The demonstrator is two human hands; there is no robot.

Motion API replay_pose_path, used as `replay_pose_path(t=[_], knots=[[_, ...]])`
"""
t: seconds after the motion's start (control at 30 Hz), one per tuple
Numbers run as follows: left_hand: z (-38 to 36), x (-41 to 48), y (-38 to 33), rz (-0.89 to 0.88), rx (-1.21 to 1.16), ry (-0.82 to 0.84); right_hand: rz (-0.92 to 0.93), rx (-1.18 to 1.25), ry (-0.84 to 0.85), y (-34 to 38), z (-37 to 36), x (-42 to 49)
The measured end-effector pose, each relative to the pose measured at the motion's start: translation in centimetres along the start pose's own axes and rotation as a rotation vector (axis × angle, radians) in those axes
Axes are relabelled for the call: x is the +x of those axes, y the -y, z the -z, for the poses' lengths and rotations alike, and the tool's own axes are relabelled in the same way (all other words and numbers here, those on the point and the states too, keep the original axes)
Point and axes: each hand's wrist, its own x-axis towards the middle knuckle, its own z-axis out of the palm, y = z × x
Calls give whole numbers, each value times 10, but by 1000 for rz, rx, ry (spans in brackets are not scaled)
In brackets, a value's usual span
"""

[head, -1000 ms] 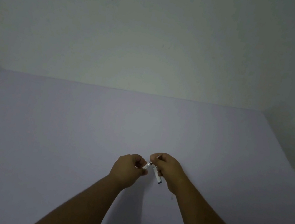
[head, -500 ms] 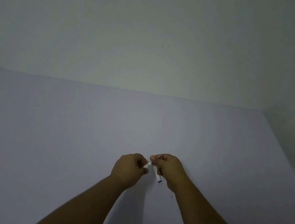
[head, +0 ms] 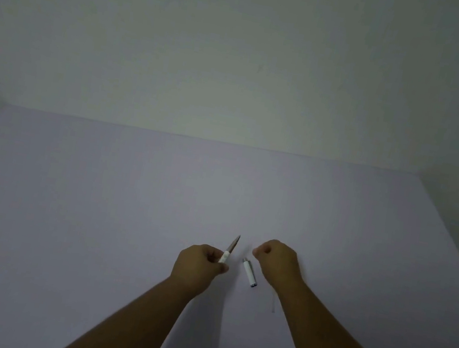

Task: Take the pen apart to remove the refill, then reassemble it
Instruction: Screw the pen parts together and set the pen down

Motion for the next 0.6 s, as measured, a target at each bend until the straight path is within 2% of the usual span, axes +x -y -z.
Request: replay_pose_path(t=[0.2,0.37,0.47,0.6], knots=[[-4,-1,7,48,-127,39,25,-248,39,-12,-34,-2],[-4,-3,9,58,-149,64,58,-213,-12,-14,-40,-3],[-4,-3,10,56,-147,74,12,21,-41,-7,-33,-1],[-3,-5,8,50,-143,101,-177,737,-18,14,-10,4]])
